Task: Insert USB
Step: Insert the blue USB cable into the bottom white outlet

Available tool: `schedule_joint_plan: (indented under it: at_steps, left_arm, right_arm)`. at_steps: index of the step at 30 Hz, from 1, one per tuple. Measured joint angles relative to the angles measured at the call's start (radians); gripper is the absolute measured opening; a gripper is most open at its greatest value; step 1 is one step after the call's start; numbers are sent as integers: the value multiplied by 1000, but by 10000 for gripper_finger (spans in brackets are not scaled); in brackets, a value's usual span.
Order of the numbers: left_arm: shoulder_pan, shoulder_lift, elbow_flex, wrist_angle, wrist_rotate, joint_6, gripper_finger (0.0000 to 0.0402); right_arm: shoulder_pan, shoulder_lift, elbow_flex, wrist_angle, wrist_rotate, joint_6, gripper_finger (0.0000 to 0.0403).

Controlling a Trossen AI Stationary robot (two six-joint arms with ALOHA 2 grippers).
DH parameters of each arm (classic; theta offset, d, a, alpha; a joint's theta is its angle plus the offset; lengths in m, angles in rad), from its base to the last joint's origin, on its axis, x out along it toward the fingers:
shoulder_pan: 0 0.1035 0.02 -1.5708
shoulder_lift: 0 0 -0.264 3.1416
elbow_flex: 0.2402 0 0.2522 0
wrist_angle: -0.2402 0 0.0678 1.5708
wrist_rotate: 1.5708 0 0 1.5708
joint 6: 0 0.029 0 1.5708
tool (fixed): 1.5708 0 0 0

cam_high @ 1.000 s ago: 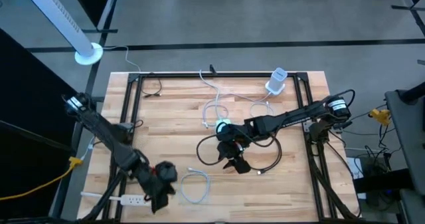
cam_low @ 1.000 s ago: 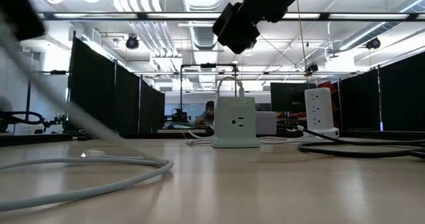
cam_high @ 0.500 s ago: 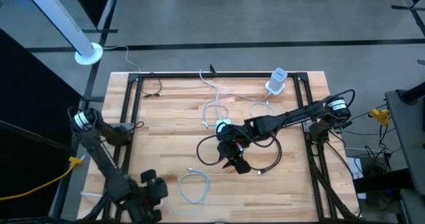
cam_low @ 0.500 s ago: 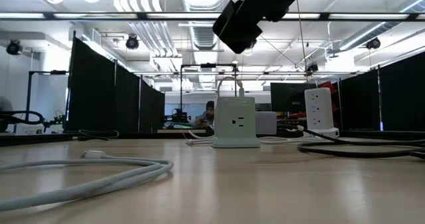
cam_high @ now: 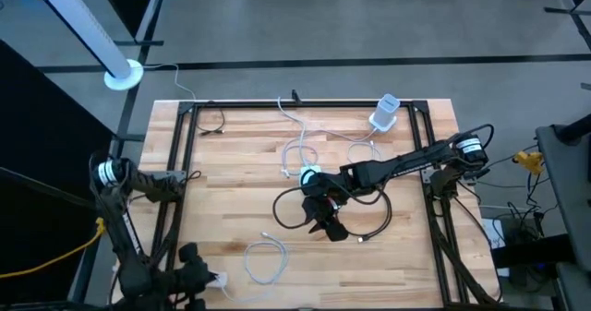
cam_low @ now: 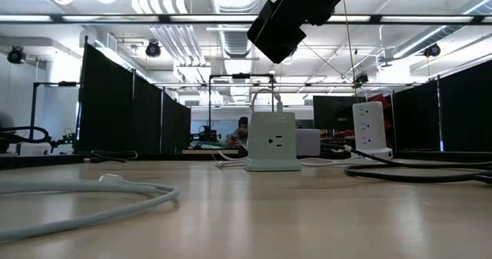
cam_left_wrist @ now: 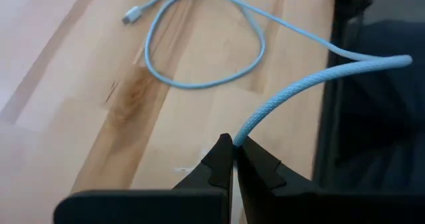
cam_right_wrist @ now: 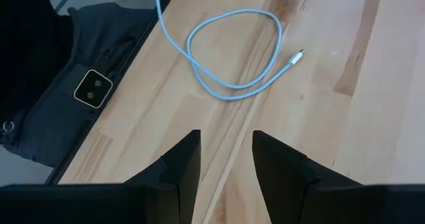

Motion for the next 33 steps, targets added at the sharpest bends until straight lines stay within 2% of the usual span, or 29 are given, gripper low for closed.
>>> schedule_joint_plan:
  at_steps: [7,11,18,27,33]
  left_arm:
    - [-1,44,-22,24,10,-3,0]
    - [-1,59,-22,69,52,-6,0]
    - [-1,74,-22,87,39,-7,0]
    - [-1,71,-22,65,48,-2,0]
    - [-1,64,-10,-8,119,-48,0]
  right_arm:
    - [-7,0,0,41,1,25,103]
    - [-12,0,0,57,2,27,97]
    - [-21,0,4,70,1,43,89]
    - [-21,0,5,84,1,52,74]
    - [-21,0,5,99,1,51,62]
